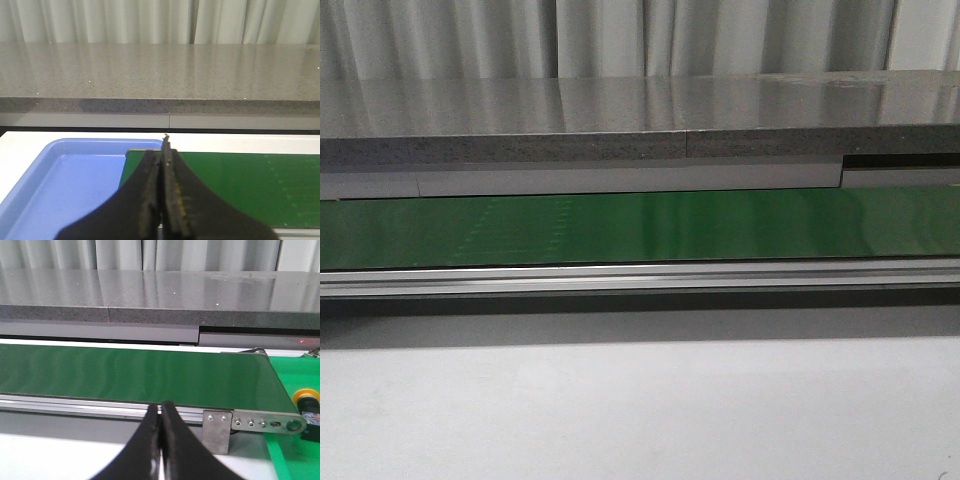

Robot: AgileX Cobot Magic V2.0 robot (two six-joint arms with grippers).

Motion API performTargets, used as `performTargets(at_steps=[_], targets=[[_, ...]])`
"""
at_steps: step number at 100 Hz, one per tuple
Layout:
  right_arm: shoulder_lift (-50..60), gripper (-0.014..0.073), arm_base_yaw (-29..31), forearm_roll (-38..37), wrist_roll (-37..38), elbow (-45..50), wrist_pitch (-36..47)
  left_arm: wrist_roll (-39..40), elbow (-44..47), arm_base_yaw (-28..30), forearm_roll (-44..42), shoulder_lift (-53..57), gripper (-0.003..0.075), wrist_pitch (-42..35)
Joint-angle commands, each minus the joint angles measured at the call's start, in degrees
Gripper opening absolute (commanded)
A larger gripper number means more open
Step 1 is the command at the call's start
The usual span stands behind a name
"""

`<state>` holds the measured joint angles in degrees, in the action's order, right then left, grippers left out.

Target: Move button from left to right

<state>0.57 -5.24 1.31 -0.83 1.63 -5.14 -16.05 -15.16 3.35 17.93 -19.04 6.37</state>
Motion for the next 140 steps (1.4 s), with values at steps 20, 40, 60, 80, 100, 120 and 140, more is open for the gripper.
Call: performTargets(at_steps=[20, 40, 60, 80, 100, 120, 140], targets=[[1.0, -0.0067, 0.2, -0.6, -0.1, -1.0, 4.5, -0.1, -1.6, -0.5, 0.2, -0.4, -0.0021, -4.6], [1.0, -0.0067, 0.2, -0.6, -0.1, -1.0, 4.5, 2.0, 0.3, -0.5, -4.8, 1.7, -0.0021, -4.8], [1.0, -0.0067, 0.2, -0.6, -0.1, -1.0, 4.5, 17.6, 6.2, -0.5, -17.9, 9.7, -0.0021, -4.8], [1.0, -0.0067, 0.2, -0.6, -0.1, -1.0, 4.5, 19.4, 11.9, -0.5, -18.5, 18.1, -0.0021, -4.8], [1.0, -0.0067, 0.2, -0.6, -0.1, -1.0, 4.5, 19.5, 15.4, -0.5, -17.4, 20.9, -0.0021, -5.8], [1.0, -0.0067, 0.2, -0.6, -0.1, -1.0, 4.5, 20.9, 17.5, -0.5, -17.4, 20.9, -0.0021, -6.4], [1.0, -0.0067, 0.2, -0.6, -0.1, -1.0, 4.5, 21.1, 17.9, -0.5, -17.4, 20.9, -0.0021, -6.4]])
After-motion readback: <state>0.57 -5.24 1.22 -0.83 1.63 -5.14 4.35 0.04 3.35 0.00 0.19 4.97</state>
